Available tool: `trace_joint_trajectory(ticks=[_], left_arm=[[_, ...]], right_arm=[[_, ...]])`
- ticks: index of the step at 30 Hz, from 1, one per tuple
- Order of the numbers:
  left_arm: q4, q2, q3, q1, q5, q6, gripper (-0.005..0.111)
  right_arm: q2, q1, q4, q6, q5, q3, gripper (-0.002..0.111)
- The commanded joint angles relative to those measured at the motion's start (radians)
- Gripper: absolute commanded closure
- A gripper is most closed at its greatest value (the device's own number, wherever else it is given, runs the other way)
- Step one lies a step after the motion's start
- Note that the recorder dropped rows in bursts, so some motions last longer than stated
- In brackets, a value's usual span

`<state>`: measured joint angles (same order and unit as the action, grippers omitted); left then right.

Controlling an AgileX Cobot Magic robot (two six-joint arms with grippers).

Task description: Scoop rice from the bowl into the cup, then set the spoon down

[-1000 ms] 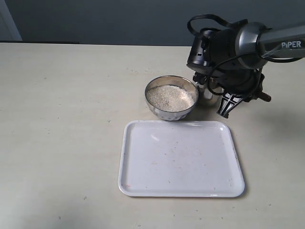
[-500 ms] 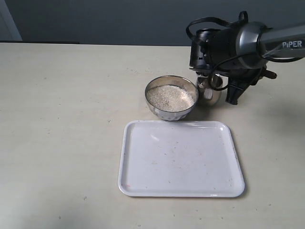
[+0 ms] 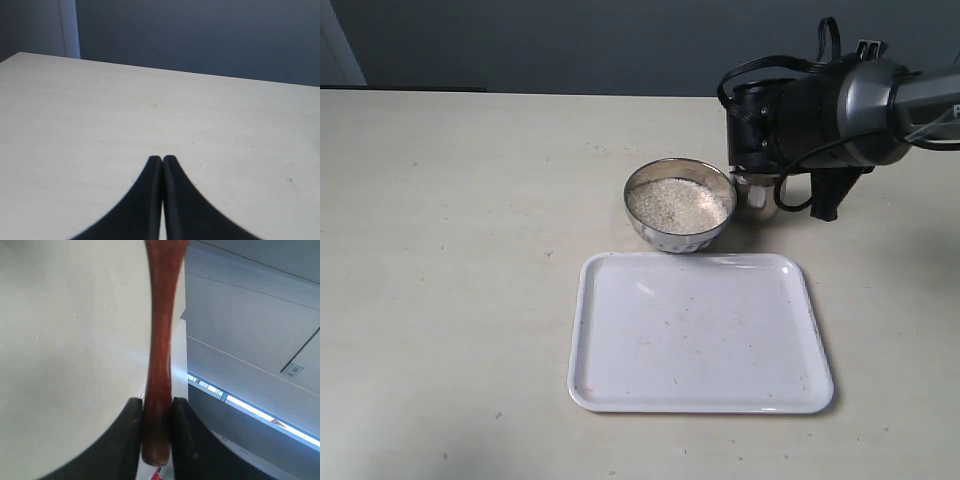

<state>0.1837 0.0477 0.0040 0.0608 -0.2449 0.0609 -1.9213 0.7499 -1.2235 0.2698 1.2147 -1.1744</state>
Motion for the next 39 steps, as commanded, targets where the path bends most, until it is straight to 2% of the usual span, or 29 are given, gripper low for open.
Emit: trace_joint_trajectory(ticks=[1, 7, 9, 10, 13, 15, 22, 26, 29, 31, 37, 39], left_arm=[[-0.001, -0.001, -0.004, 0.001, 0.013, -0.007, 0.106], [-0.001, -0.001, -0.004, 0.001, 0.013, -0.007, 0.106], [-0.001, -0.001, -0.004, 0.001, 0.013, -0.007, 0.106], [-0.001, -0.001, -0.004, 0.001, 0.013, -0.007, 0.106], [-0.001, -0.001, -0.004, 0.001, 0.013, -0.007, 0.106], [-0.001, -0.001, -0.004, 0.001, 0.013, -0.007, 0.106], [-0.001, -0.001, -0.004, 0.001, 0.013, -0.007, 0.106], [-0.001, -0.001, -0.004, 0.001, 0.013, -0.007, 0.106], [-0.001, -0.001, -0.004, 0.001, 0.013, -0.007, 0.106], [-0.001, -0.001, -0.004, 0.001, 0.013, -0.007, 0.106], [-0.001, -0.001, -0.004, 0.001, 0.013, -0.007, 0.106], [-0.001, -0.001, -0.004, 0.001, 0.013, -0.007, 0.106]], right_arm=[[0.011, 0.003, -0.035, 0.012, 0.006, 0.007, 0.109], [0.011, 0.034, -0.02, 0.009, 0.006, 0.013, 0.109], [0.015, 0.038, -0.109, 0.023, 0.006, 0.035, 0.109], [0.017, 0.038, -0.128, 0.091, 0.006, 0.037, 0.109], [0.02, 0.049, -0.093, -0.011, 0.006, 0.039, 0.109], [0.029, 0.047, -0.109, 0.105, 0.006, 0.039, 0.109], [0.041, 0.049, -0.107, 0.042, 0.006, 0.039, 0.109], [0.056, 0.049, -0.084, 0.109, 0.006, 0.039, 0.109], [0.088, 0.049, 0.105, 0.11, 0.006, 0.01, 0.109], [0.121, 0.049, 0.308, 0.076, 0.006, -0.008, 0.109], [0.185, 0.049, 0.813, -0.223, 0.006, -0.01, 0.109], [0.192, 0.049, 0.912, -0.28, 0.006, -0.01, 0.109]])
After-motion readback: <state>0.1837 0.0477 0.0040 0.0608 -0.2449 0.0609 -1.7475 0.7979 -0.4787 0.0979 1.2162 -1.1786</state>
